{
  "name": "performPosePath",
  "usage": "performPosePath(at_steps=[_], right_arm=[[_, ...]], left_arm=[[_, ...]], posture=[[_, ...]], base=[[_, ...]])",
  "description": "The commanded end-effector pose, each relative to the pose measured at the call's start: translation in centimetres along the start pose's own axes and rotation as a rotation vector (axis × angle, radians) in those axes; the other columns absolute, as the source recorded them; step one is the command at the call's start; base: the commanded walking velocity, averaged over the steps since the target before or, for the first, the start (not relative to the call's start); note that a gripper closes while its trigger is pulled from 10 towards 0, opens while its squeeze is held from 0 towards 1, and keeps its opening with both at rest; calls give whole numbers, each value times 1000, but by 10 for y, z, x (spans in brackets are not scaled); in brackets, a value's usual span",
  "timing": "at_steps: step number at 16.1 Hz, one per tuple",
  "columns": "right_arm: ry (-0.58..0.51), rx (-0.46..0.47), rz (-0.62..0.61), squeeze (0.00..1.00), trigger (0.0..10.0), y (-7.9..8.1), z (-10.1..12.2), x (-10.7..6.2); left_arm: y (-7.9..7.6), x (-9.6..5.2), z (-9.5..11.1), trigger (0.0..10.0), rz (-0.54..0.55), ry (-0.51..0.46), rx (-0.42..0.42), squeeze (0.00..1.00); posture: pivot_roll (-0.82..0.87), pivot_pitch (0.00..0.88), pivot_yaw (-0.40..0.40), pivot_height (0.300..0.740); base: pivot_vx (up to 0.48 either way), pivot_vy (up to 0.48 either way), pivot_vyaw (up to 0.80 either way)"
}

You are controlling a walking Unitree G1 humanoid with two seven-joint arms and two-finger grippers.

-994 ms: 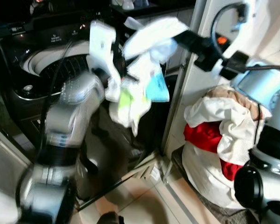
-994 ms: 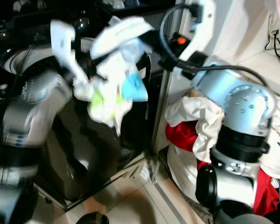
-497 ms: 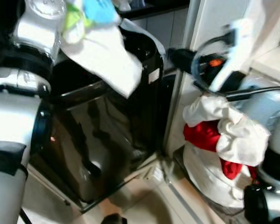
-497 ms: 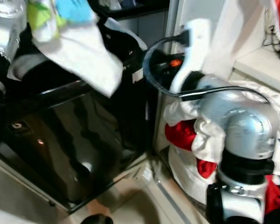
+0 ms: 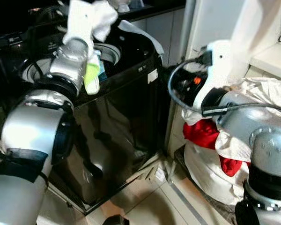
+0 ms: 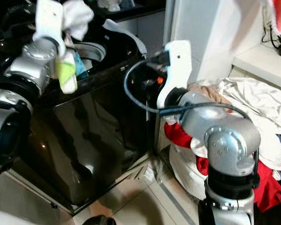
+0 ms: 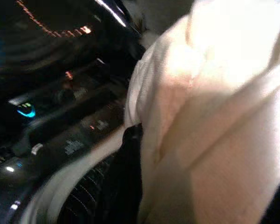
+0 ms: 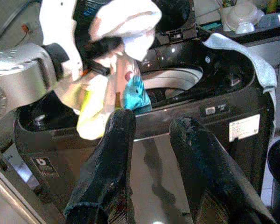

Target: Clothes washing

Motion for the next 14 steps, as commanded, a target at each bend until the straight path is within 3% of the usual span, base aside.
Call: performPosePath(at_steps=[1,2,3,5,12,14], right_arm=[[28,-22,0,0,10000,6,-3,-2],[28,-22,0,0,10000,6,-3,-2],[43,-25,-4,0,10000,7,-5,-4],[52,-19,-3,0,10000,8,-7,-4],[61,-14,0,0,10000,10,-7,-2],[59,-11,-29,0,10000,7,-8,-3]], left_arm=[[4,-2,-23,10000,7,120,-69,1000],[4,-2,-23,10000,7,120,-69,1000],[8,-2,-28,10000,35,158,-135,1000],[19,-2,-21,10000,73,141,-205,1000],[35,-1,0,10000,122,59,-213,1000],[40,-1,11,10000,153,-8,-225,1000]], posture=[[-178,0,121,740],[-178,0,121,740],[-179,0,122,740],[-174,0,118,740],[-158,0,111,740],[-160,0,111,740]], base=[[0,0,0],[0,0,0],[0,0,0],[0,0,0],[0,0,0],[0,0,0]])
Point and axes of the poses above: a point about 5 cm out from each wrist's last joint towards the gripper, its own x axis pointing out of the wrist towards the gripper, its own z axis along the axis of the wrist's last joint, y = z × x, the point moved 1 cm from there along x, pointing out of the wrist towards the gripper, and after that the axes turned 12 degrees about -x, right-handed, at the moved point
